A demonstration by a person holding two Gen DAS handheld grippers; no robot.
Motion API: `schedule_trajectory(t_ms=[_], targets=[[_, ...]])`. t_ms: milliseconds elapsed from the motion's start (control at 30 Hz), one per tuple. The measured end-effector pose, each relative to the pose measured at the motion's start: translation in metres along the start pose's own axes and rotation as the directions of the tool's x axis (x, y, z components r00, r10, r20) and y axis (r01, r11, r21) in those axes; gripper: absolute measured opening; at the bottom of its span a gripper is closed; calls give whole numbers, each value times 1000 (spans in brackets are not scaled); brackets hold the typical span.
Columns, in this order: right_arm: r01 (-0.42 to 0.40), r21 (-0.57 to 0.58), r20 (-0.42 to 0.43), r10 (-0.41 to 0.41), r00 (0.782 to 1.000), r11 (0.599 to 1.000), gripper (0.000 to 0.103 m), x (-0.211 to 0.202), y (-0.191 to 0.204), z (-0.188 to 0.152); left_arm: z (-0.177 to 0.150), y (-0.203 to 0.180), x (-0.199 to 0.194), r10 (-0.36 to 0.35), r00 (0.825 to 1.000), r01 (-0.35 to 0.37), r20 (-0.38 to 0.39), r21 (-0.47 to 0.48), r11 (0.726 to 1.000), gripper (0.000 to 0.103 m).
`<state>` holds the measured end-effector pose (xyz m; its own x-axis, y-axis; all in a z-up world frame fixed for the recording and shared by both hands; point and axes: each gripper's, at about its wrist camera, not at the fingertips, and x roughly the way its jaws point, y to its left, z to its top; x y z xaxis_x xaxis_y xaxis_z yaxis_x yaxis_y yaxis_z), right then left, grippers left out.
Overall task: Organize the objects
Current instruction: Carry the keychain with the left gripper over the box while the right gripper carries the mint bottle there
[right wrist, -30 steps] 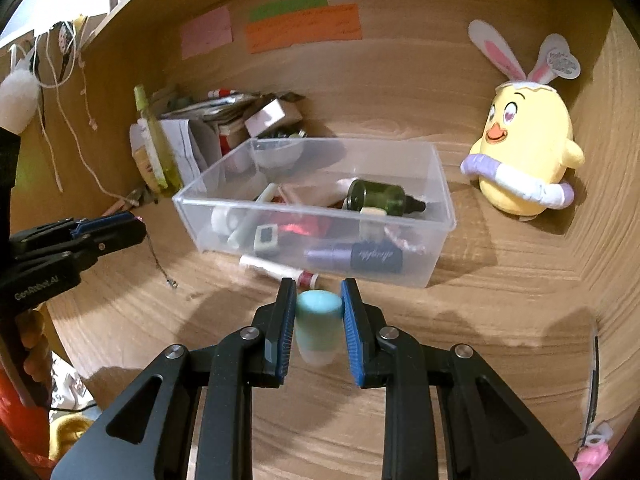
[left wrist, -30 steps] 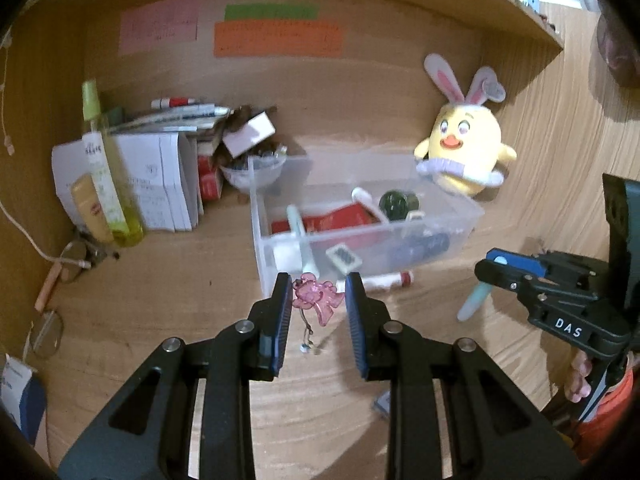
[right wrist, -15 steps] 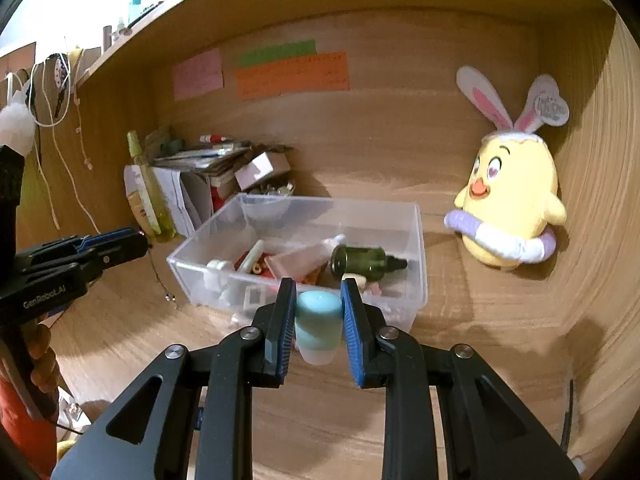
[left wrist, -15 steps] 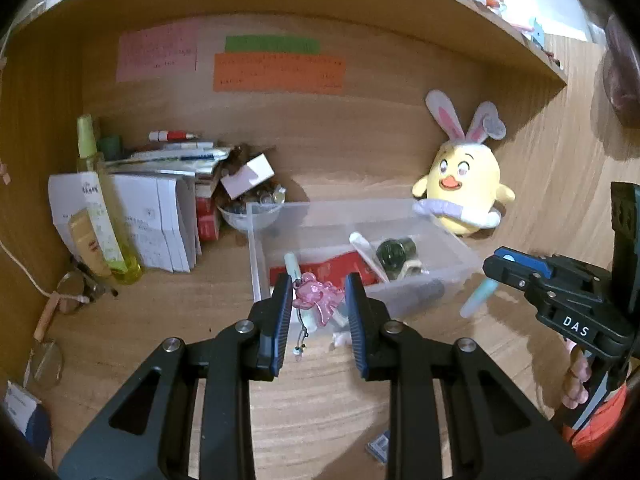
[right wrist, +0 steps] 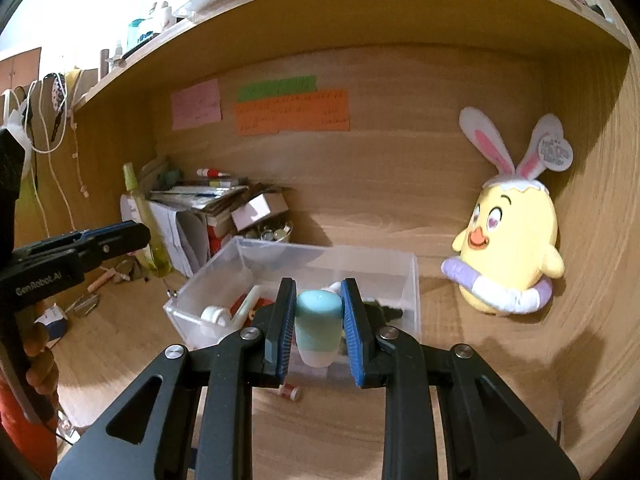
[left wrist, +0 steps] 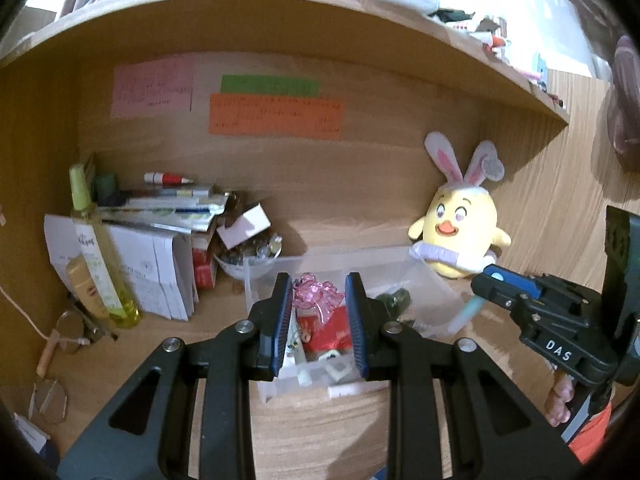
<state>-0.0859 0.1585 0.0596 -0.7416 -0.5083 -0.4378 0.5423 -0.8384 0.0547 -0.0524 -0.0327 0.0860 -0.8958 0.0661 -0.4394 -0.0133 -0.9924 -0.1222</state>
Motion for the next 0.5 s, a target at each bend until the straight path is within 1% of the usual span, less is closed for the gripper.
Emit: schedule_trajectory(t_ms=[200, 367, 500], targets=[[14, 13, 21, -14, 1000, 1000, 21, 3, -7, 9, 10, 1, 7, -11, 1000, 12, 13, -15, 1000, 27], [62, 12, -1, -62, 998, 998, 21, 13, -13, 6, 4, 2, 31, -11, 999, 11, -35, -20, 1000, 27], [78, 16, -30, -78, 997, 997, 21, 25, -18, 2, -7, -3, 50, 29, 997, -28, -65, 11, 1000, 27]])
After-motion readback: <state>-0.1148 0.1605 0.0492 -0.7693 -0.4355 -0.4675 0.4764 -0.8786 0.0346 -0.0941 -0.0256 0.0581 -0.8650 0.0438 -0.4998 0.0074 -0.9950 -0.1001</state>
